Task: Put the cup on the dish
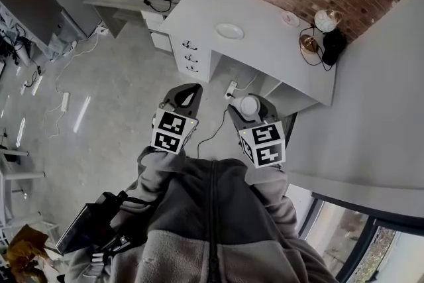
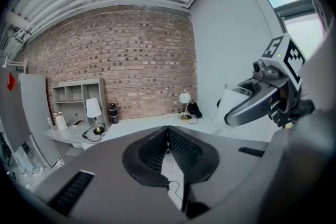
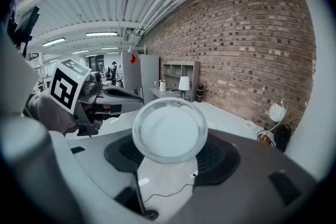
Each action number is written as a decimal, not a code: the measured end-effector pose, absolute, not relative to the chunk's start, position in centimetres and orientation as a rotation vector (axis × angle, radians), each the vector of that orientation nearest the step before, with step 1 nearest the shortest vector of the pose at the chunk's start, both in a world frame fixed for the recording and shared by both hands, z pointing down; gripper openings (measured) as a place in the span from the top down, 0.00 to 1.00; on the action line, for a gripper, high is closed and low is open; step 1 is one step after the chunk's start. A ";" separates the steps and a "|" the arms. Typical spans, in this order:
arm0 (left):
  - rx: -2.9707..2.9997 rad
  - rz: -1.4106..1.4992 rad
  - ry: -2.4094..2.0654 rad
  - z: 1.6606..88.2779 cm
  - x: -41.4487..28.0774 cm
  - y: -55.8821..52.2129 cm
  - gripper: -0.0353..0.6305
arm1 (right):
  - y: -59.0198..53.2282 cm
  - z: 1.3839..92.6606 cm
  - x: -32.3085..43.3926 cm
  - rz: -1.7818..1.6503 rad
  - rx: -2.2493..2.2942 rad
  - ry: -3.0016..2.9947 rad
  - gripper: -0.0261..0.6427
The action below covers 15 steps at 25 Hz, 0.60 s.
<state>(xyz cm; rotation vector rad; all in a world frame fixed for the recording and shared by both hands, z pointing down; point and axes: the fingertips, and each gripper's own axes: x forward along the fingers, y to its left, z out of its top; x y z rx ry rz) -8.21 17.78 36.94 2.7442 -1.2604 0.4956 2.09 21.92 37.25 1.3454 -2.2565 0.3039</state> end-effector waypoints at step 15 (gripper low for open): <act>2.710 0.497 -1.275 38.2 -6.2 18.6 0.94 | 21.9 38.3 3.0 0.298 1.294 -2.255 0.58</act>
